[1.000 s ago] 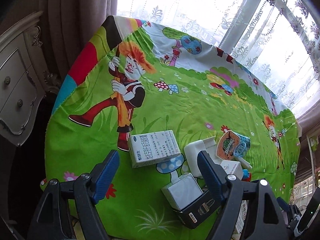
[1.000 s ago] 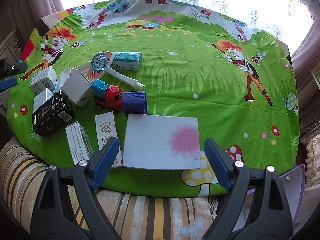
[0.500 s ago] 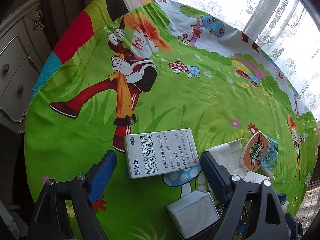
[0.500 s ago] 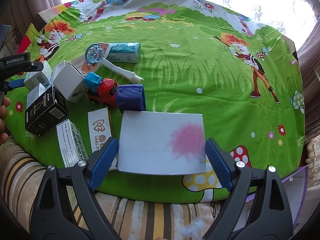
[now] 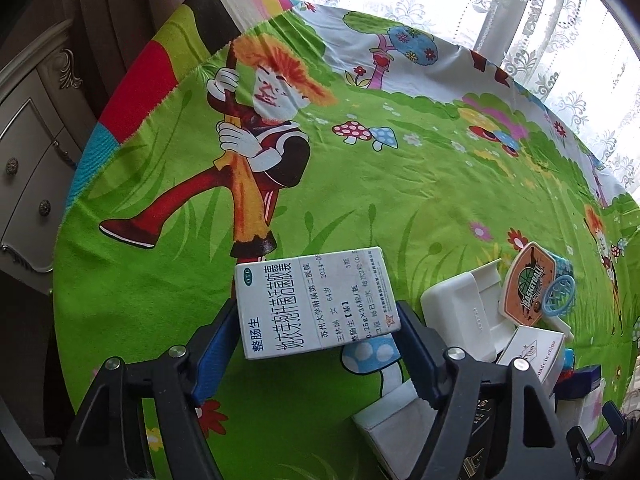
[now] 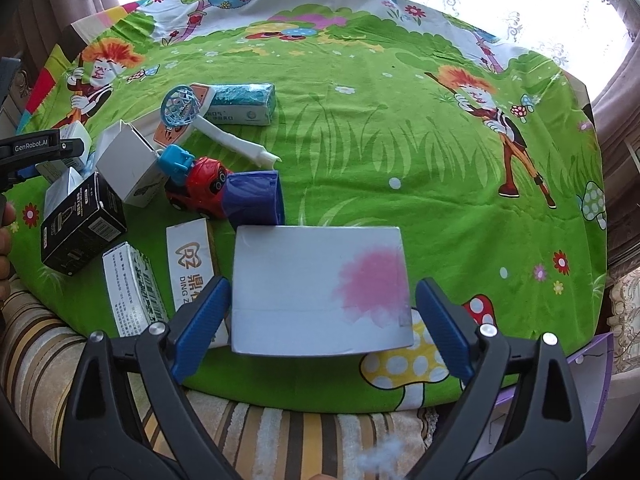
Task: Organize rigid objects
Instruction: 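Grasp a white medicine box with the left tool while the right tool grasps a large pink-printed white box, then carry both boxes over the purple box and open the left tool to drop its box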
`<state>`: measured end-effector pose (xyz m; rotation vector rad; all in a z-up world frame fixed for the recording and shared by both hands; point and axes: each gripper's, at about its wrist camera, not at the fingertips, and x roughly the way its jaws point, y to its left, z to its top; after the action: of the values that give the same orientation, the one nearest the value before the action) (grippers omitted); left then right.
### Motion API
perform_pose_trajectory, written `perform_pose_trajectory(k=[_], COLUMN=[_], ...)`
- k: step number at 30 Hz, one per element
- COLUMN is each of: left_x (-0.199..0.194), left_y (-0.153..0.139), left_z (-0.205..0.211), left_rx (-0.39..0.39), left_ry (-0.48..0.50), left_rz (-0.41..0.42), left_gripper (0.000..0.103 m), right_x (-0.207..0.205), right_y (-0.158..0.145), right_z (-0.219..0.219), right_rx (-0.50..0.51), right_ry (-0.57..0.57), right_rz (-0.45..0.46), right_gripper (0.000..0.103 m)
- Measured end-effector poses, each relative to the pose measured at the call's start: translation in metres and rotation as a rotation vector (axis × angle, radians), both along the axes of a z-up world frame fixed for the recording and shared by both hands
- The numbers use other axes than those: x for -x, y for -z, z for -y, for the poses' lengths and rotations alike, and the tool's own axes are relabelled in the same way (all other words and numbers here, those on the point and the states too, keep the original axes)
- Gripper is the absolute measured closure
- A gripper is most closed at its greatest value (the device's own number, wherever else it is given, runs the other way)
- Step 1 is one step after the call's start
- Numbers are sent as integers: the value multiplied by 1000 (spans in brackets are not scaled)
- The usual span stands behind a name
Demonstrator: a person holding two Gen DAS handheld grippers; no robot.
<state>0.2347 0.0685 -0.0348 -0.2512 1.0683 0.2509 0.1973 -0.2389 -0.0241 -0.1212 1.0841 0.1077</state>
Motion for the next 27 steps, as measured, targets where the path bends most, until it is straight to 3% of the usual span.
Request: perform_pose_trajectory(k=[12, 20, 27], left_x=[33, 61, 88], left_y=[-37, -56, -56], left_z=[20, 61, 103], left_rx=[2, -22, -3], left_ry=[50, 148, 251], left_rz=[145, 208, 208], left_gripper=[28, 28, 28], right_x=[-5, 4, 21], right_y=[15, 5, -8], right_z=[0, 1, 9], right_rx=[-17, 7, -1], right_ry=[-16, -7, 6], right_rz=[-67, -15, 29], right_gripper=[6, 10, 10])
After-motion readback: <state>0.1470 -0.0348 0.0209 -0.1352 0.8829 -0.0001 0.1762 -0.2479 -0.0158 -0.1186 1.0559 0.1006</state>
